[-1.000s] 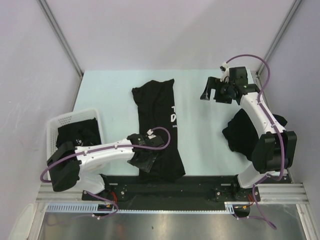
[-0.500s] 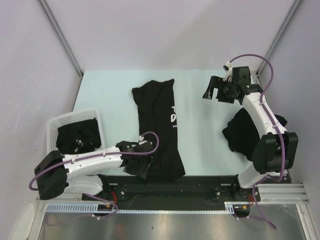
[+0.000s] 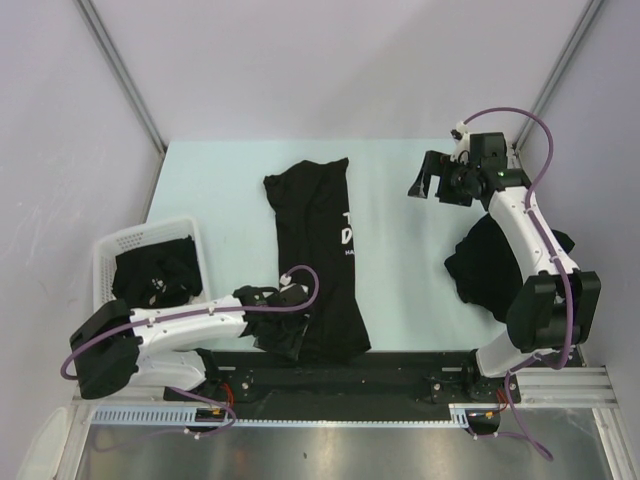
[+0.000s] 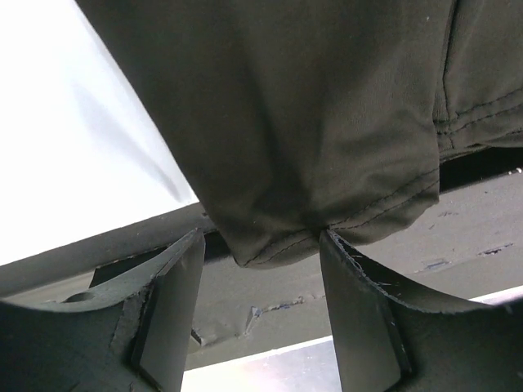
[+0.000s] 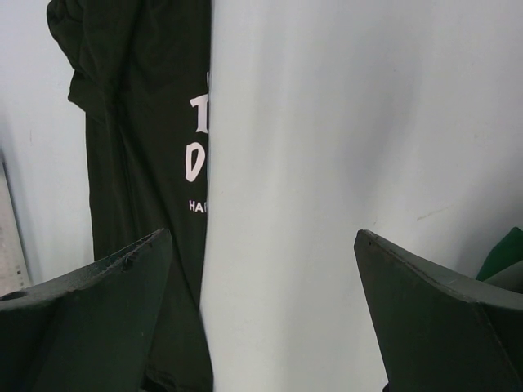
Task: Fold and stack the t-shirts
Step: Fold the tshirt
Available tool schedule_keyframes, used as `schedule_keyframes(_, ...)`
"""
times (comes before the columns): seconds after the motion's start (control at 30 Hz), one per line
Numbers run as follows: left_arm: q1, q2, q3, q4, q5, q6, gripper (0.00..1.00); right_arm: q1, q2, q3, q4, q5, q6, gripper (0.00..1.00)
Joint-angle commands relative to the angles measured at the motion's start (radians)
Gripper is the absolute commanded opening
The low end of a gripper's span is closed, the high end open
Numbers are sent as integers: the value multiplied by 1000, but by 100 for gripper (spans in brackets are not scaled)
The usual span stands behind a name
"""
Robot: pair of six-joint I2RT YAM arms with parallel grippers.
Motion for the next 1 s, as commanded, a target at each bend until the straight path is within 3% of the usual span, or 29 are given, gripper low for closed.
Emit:
schedule_keyframes(0.0, 6, 18, -11, 49, 20, -17, 63, -10, -47, 6, -10, -7, -23, 100)
schedule_keyframes(0.3, 6, 37, -26, 89, 21, -17, 60, -13, -50, 8, -16, -8, -25, 100)
schedule_keyframes(0.43, 5, 75, -31, 102, 31, -10, 46, -9, -51, 6, -27, -5, -28, 100)
schedule_keyframes(0.53, 5, 101, -28, 105, 31, -4, 26, -6, -54, 5, -39, 3, -39, 100)
schedule_keyframes(0.6, 5, 114, -23, 103, 28, 1, 21, -2, -58, 5, -45, 9, -40, 100)
schedule_keyframes(0.73, 5, 132, -14, 98, 20, 13, 0, -2, -61, 6, -56, 16, -43, 100)
schedule_keyframes(0.97, 5, 143, 75, 51, -18, 59, 0, 10, -70, 3, -65, 18, -48, 100)
